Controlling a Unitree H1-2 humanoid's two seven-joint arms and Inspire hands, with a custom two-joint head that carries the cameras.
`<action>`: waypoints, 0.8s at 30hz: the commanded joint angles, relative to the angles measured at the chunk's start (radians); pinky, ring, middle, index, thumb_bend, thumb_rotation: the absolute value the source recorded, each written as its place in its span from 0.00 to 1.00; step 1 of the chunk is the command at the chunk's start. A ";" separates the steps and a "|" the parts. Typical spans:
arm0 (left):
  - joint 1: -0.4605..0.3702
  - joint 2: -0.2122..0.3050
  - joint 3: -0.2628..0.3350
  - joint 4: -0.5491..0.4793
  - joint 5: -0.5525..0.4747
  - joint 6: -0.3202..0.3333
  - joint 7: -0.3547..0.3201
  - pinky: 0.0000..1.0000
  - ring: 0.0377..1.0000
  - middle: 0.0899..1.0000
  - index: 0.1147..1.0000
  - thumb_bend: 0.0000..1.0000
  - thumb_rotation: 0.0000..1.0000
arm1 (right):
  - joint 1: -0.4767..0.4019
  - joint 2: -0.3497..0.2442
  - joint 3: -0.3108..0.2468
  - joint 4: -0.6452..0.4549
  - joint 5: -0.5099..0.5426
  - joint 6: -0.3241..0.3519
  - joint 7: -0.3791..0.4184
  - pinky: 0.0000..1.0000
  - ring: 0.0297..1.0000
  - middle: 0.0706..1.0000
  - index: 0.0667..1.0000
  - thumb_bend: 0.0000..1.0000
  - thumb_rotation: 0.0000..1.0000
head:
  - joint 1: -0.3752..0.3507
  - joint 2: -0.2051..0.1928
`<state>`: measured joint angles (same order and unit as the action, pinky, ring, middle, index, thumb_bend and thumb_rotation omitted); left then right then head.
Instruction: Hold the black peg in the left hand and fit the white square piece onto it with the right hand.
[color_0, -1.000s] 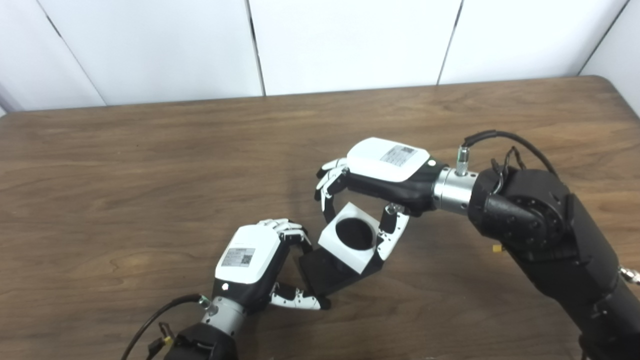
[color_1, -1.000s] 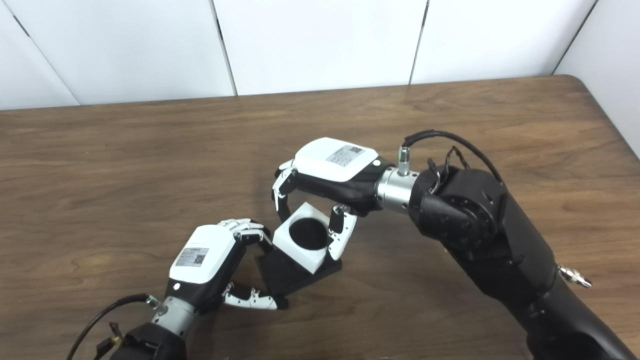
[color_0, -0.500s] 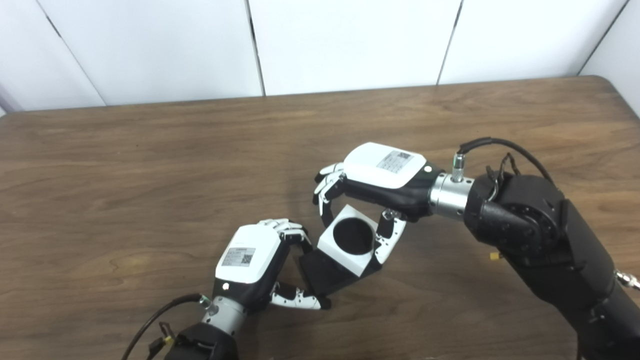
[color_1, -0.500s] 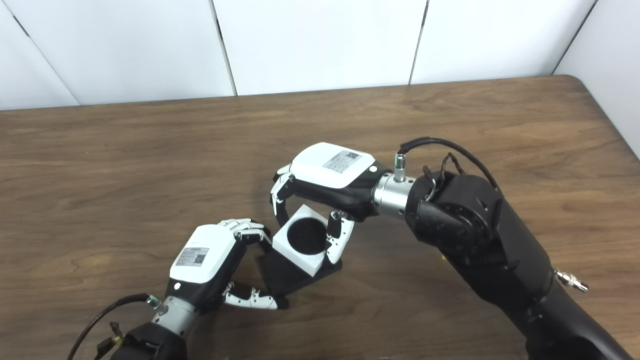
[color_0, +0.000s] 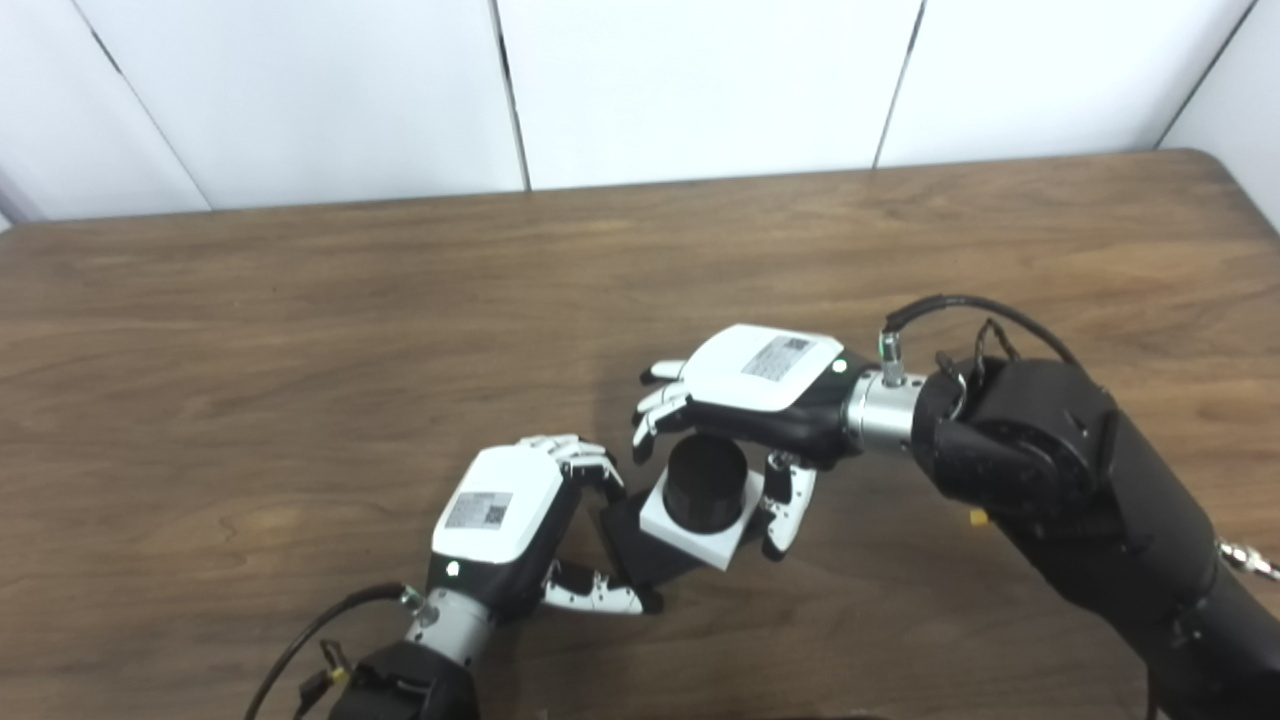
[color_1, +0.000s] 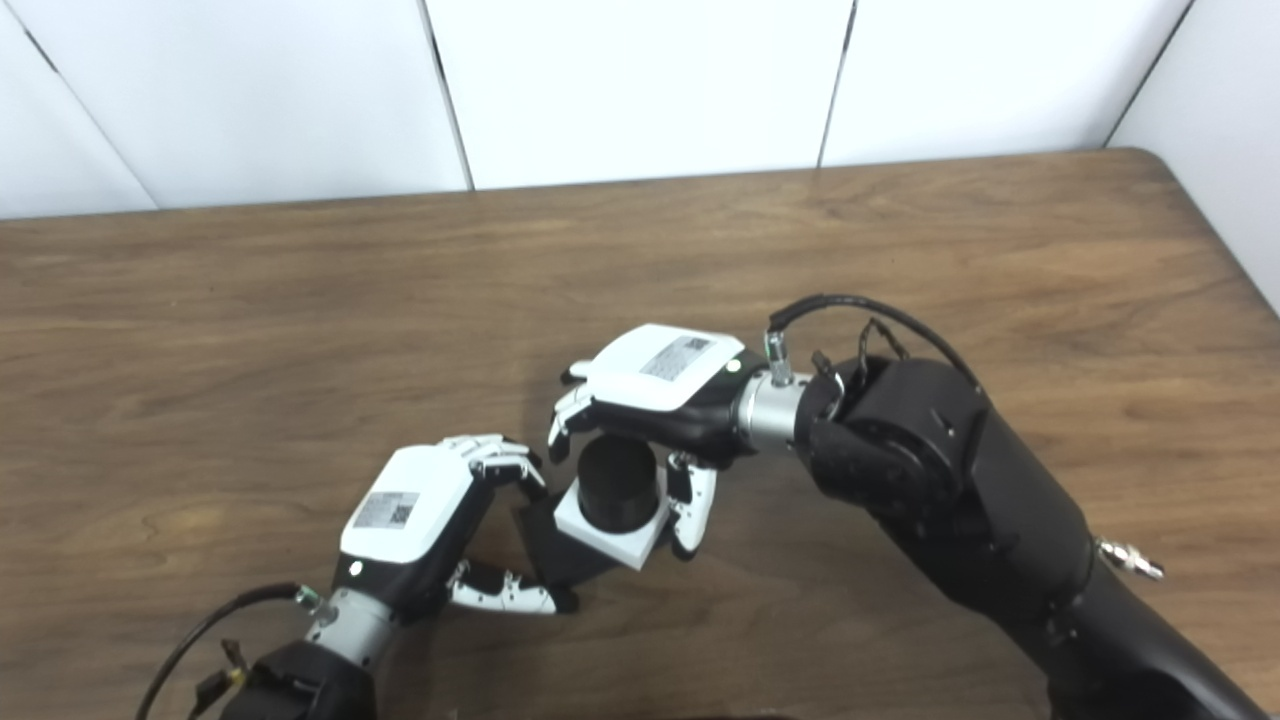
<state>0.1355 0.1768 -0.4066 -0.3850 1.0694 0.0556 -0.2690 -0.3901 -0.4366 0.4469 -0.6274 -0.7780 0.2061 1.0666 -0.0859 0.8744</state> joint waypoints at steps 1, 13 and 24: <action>-0.002 0.001 -0.008 -0.011 0.004 0.001 -0.020 0.82 0.81 0.73 0.43 0.51 0.05 | -0.044 -0.004 -0.023 -0.034 -0.007 0.011 0.001 0.91 0.98 0.88 0.77 0.92 0.12 | -0.001 0.001; -0.007 0.002 -0.008 -0.005 0.034 0.012 -0.029 0.82 0.80 0.73 0.43 0.51 0.07 | -0.050 0.002 -0.083 -0.033 0.028 0.030 -0.017 0.91 0.99 0.88 0.76 0.92 0.19 | 0.003 -0.005; -0.003 -0.005 0.020 0.000 0.029 0.012 0.032 0.85 0.88 0.91 0.94 1.00 0.47 | -0.034 -0.001 -0.118 -0.029 0.028 0.048 -0.032 0.88 0.99 0.88 0.76 0.93 0.21 | 0.006 -0.019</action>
<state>0.1353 0.1711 -0.3991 -0.3855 1.0964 0.0666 -0.2615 -0.3987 -0.4344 0.3492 -0.6323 -0.7523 0.2452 1.0657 -0.0798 0.8560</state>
